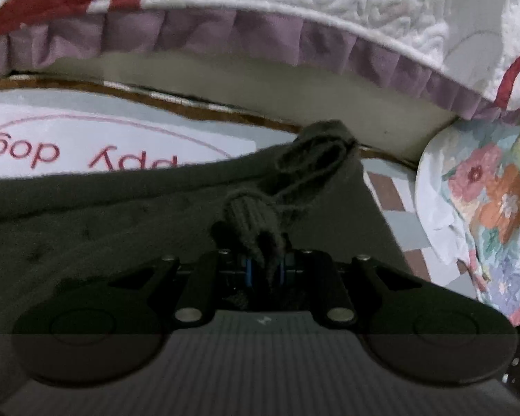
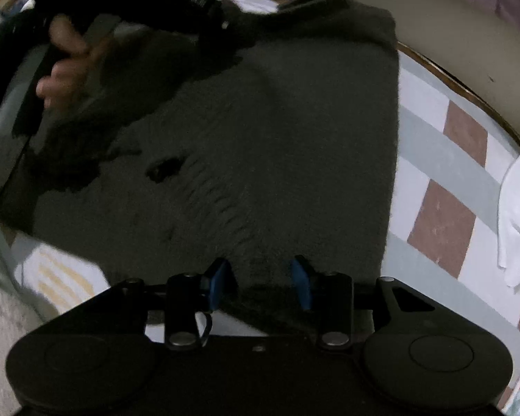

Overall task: Fold clothes
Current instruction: 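Lift the sweater with the left gripper and fold it toward the right gripper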

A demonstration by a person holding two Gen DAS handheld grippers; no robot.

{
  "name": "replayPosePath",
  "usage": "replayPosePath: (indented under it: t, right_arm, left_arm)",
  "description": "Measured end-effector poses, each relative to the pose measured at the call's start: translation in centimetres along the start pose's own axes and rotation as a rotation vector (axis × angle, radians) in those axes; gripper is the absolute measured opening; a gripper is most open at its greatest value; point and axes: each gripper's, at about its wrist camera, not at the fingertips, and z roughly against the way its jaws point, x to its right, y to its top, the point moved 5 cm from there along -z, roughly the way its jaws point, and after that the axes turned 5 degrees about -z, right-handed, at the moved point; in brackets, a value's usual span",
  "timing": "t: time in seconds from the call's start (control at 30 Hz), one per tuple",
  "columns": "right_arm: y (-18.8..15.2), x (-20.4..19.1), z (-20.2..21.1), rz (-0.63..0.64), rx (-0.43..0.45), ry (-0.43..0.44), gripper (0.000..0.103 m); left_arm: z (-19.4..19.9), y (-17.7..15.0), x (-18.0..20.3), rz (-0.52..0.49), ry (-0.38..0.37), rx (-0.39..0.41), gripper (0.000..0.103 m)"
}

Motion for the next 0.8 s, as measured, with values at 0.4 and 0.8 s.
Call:
replayPosePath:
  t: [0.4,0.8]
  right_arm:
    - [0.8,2.7,5.9,-0.251,0.271,0.15,0.049]
    - [2.4,9.5,4.1,-0.717,0.349,0.213,0.056]
  left_arm:
    - [2.3,3.1,4.9,-0.211,-0.041,0.142,0.046]
    - [-9.1,6.8,5.4,-0.066,-0.035,-0.051,0.022]
